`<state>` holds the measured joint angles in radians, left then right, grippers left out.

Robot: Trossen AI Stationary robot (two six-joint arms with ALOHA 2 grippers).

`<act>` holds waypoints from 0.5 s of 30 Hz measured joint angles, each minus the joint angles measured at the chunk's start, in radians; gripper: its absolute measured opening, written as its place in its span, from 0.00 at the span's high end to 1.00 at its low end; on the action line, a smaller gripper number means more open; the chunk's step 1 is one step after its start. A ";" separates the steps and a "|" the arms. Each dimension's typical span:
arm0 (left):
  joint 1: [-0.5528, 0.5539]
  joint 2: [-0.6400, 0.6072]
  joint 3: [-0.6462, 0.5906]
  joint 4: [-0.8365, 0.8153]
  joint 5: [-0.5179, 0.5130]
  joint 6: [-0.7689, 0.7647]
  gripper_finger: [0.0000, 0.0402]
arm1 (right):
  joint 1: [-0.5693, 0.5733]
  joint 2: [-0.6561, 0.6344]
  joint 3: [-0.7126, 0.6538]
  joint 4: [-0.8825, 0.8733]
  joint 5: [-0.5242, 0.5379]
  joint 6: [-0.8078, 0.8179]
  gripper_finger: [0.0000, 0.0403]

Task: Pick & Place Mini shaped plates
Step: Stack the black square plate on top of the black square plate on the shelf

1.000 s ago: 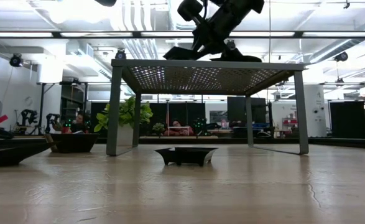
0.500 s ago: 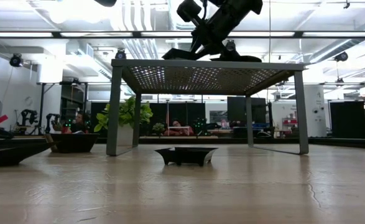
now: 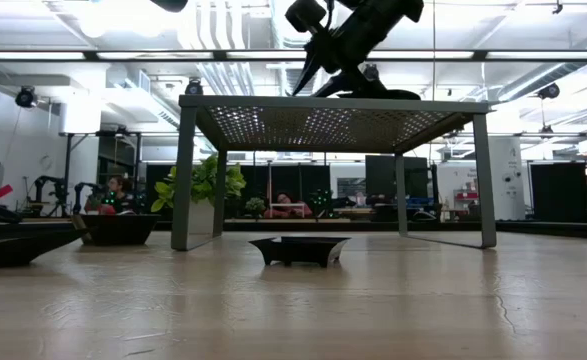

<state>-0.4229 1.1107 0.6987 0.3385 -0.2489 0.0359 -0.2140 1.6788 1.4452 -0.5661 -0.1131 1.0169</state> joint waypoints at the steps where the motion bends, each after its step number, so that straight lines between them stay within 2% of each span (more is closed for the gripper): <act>1: 0.000 0.000 0.000 -0.003 0.000 -0.005 0.81 | 0.000 -0.005 0.001 -0.001 -0.001 -0.022 0.73; 7: -0.003 0.000 0.000 -0.025 0.000 -0.031 0.81 | 0.028 -0.046 0.004 -0.006 -0.024 -0.158 0.70; 12: -0.007 0.013 0.000 -0.018 0.053 -0.081 0.81 | 0.089 -0.116 0.004 -0.005 -0.026 -0.280 0.75; 15: -0.007 0.041 0.000 -0.019 0.056 -0.094 0.81 | 0.145 -0.159 0.004 -0.006 0.010 -0.365 0.80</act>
<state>-0.4301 1.1520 0.6987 0.3194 -0.1926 -0.0582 -0.0694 1.5193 1.4490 -0.5723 -0.1030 0.6521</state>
